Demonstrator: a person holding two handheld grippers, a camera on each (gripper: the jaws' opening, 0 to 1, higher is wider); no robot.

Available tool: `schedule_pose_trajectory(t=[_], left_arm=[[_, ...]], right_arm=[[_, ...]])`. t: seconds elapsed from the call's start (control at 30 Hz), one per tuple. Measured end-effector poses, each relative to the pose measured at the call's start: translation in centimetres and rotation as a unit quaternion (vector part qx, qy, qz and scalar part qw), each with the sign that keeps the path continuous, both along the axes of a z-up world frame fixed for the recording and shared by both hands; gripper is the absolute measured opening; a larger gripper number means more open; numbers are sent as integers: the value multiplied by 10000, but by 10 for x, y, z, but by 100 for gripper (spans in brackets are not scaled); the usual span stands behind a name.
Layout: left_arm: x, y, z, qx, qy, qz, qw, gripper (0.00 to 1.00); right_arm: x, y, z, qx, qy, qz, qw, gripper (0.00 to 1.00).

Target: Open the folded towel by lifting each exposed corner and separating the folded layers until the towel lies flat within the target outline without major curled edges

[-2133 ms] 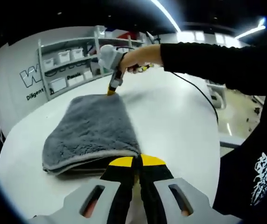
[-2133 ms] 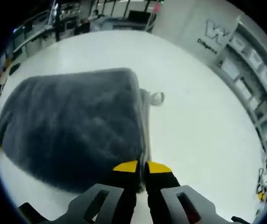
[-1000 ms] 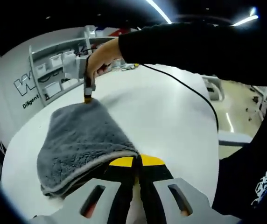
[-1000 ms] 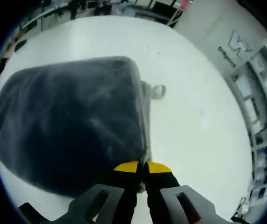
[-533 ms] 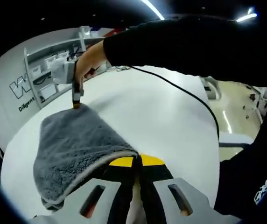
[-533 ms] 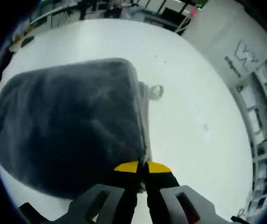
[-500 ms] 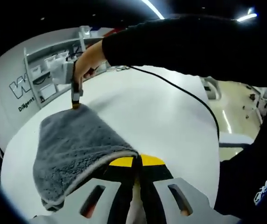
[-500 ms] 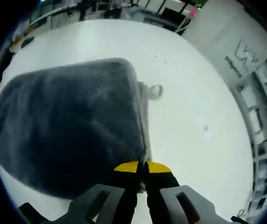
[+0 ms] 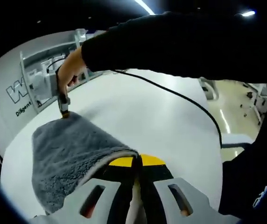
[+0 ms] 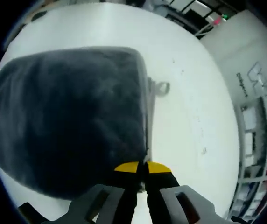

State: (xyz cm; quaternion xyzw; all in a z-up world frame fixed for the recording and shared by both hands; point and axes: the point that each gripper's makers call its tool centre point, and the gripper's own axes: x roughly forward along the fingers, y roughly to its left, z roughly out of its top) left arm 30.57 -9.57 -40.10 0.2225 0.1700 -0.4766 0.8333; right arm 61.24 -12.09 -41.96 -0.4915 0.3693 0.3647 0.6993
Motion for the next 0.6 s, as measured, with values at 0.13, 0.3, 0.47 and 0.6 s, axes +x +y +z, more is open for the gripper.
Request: schedule_pose_trajectory(t=[0.13, 0.3, 0.47, 0.6], left_arm=[[2, -3, 1, -57, 99, -52, 9999, 2], [5, -8, 2, -43, 104, -94, 9999, 2], [9, -12, 2, -38, 109, -134, 9998, 2], [12, -11, 2, -50, 140, -140, 9998, 2]], right_arm=[[4, 5, 1, 59, 61, 48, 10000, 0], [8, 13, 1, 291, 184, 54, 9994, 0], [12, 22, 0, 339, 187, 101, 9992, 0], [22, 29, 1, 369, 180, 123, 9991, 0]])
